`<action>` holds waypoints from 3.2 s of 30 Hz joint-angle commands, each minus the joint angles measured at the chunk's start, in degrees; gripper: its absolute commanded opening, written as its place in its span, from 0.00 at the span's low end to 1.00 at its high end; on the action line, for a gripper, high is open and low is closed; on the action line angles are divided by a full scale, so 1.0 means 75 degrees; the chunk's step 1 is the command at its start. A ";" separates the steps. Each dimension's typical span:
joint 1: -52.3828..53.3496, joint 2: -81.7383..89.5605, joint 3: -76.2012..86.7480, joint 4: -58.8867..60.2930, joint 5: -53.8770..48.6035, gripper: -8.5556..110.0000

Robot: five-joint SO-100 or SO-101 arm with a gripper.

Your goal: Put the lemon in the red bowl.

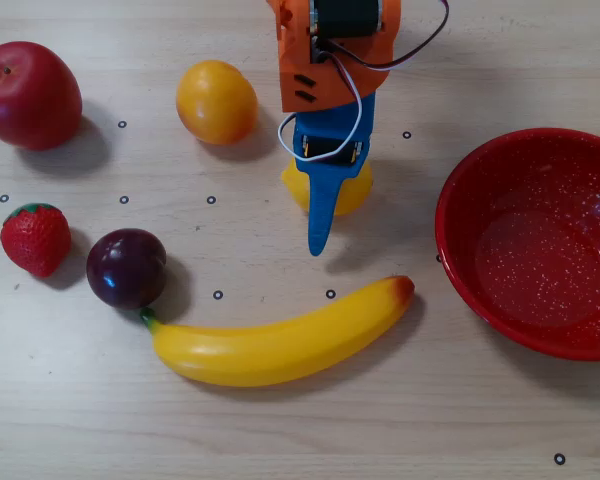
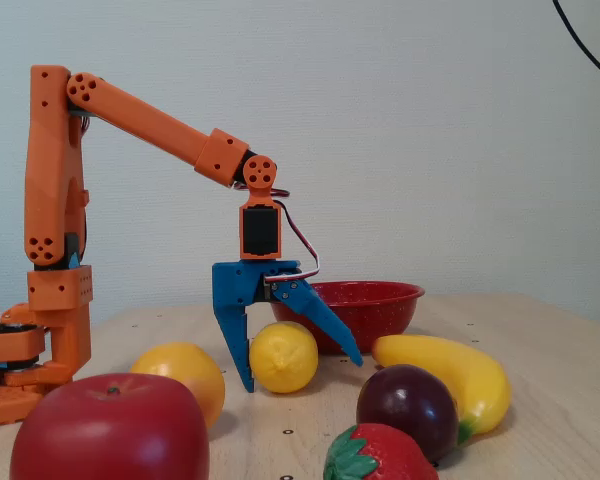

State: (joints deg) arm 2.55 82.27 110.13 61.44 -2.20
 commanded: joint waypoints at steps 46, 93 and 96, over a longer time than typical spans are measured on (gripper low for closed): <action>0.0223 0.0281 0.0035 -0.0059 0.0176 0.23; 0.3809 0.3187 -0.2941 0.0281 0.1242 0.09; 0.3891 0.2766 -0.2777 -0.0281 0.1359 0.13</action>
State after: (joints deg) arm 30.41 101.34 92.20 62.40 5.80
